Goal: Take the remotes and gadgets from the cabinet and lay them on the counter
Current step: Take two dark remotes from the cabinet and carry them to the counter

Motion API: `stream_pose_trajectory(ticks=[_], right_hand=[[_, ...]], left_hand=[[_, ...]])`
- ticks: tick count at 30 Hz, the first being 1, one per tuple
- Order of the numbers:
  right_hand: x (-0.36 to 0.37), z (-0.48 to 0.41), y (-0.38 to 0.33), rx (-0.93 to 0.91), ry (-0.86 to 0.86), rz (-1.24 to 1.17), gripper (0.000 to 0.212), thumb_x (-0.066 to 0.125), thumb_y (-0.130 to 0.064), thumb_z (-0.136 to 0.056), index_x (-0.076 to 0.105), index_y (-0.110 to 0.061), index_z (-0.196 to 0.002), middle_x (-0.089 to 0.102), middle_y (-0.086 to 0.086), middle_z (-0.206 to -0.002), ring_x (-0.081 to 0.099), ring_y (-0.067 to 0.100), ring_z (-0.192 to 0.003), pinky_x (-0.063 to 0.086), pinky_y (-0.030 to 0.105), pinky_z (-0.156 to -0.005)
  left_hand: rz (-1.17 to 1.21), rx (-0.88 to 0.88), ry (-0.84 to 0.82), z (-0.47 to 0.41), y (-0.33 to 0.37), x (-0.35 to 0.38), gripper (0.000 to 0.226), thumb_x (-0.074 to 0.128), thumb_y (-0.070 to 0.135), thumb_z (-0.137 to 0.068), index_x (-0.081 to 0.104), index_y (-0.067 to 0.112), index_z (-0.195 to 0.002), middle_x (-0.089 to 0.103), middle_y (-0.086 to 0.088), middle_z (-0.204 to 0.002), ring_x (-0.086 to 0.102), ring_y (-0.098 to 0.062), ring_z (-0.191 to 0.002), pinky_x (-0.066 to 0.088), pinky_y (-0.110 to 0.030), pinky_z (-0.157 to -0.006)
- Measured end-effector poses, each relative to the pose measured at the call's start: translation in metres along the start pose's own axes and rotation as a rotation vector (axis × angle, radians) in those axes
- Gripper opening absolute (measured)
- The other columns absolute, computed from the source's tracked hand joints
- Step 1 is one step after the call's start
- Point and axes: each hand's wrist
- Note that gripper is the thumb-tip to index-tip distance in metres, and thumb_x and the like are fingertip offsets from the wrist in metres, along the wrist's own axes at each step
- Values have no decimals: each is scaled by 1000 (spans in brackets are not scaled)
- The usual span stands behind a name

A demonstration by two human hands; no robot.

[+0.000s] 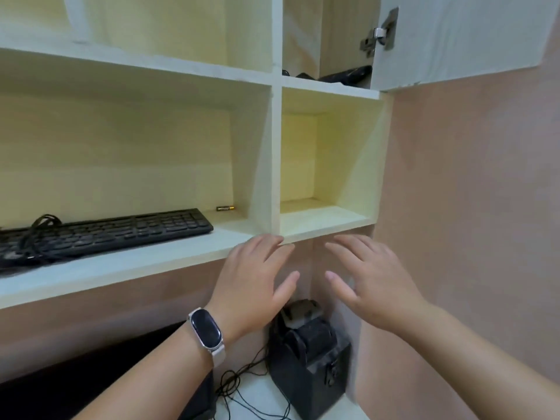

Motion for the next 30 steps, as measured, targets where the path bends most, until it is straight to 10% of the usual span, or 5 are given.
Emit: stream_pose_trajectory(ticks=[18,30], right_hand=[[-66,-190,119,-111,310,-189,57,46,-52,-89,53,-15,-132,54,5,-133,49,25,-121,43,39,-95],[-78,-303,140,-243,38,-165,76,50,-74,-80,37,-28,-139,50,-3,-128,50,21,-116,46,38,-84]], left_hand=[[-57,128,360,-216,23,-67,50,48,48,-86,61,20,-125,60,0,-125,51,-21,-118,43,-43,-100],[-791,-66,-76,-352,17,-125,54,51,55,-87,45,31,-136,56,5,-125,57,-21,-110,47,-33,-74]])
Point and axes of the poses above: each hand's wrist, its own z-axis away from the middle knuckle, its own x-axis out of the palm, y = z × x
